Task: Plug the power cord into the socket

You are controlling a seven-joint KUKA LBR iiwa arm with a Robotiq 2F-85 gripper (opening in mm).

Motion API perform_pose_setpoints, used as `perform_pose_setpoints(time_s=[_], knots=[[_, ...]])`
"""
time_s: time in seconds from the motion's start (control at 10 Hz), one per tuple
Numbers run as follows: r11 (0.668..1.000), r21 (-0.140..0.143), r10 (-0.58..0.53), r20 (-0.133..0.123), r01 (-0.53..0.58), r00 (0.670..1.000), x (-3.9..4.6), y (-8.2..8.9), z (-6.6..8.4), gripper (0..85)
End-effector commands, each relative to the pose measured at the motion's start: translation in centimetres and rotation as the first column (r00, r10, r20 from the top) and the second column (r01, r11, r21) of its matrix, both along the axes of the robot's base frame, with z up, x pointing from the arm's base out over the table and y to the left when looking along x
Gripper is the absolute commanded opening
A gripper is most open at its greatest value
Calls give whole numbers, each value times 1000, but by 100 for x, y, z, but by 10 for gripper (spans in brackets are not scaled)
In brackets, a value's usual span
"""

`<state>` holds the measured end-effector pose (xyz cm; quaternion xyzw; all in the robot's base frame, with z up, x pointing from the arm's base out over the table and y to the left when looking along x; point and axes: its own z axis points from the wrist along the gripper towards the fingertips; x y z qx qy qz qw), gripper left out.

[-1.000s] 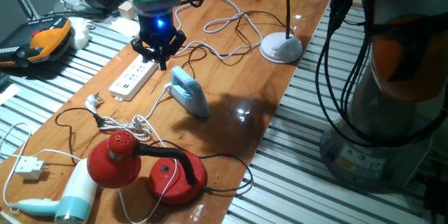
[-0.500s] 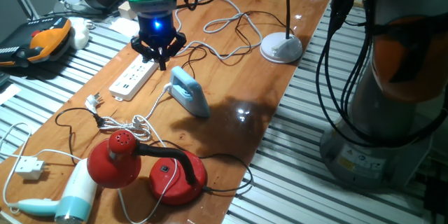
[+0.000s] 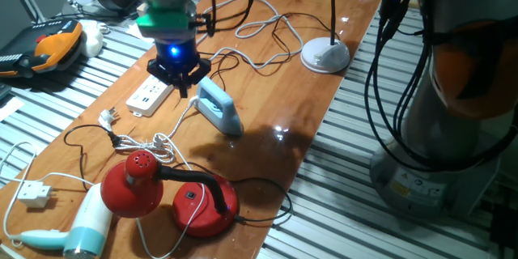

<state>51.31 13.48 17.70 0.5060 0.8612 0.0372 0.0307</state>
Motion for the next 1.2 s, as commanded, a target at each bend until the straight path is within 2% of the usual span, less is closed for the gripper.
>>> perform_pose_setpoints(time_s=[0.0, 0.1, 0.3, 0.4, 0.6, 0.8, 0.9, 1.0, 1.1], knots=[[1000, 14, 3, -7, -3, 1000, 5, 4, -17, 0], [1000, 18, 2, -7, -2, 1000, 6, 20, -56, 0], [1000, -2, 2, -4, -2, 1000, 12, 48, -97, 0], [1000, 22, 5, -6, -5, 1000, 32, 53, -91, 0], [1000, 21, -2, -21, 2, 1000, 87, 136, -43, 0], [1000, 11, 2, -18, -2, 1000, 106, 153, -45, 0], [1000, -2, 2, -20, -2, 1000, 111, 206, -32, 0], [999, -42, 15, -27, -16, 1000, 89, 269, -48, 0], [999, -31, 21, -27, -22, 999, 79, 320, -105, 0]])
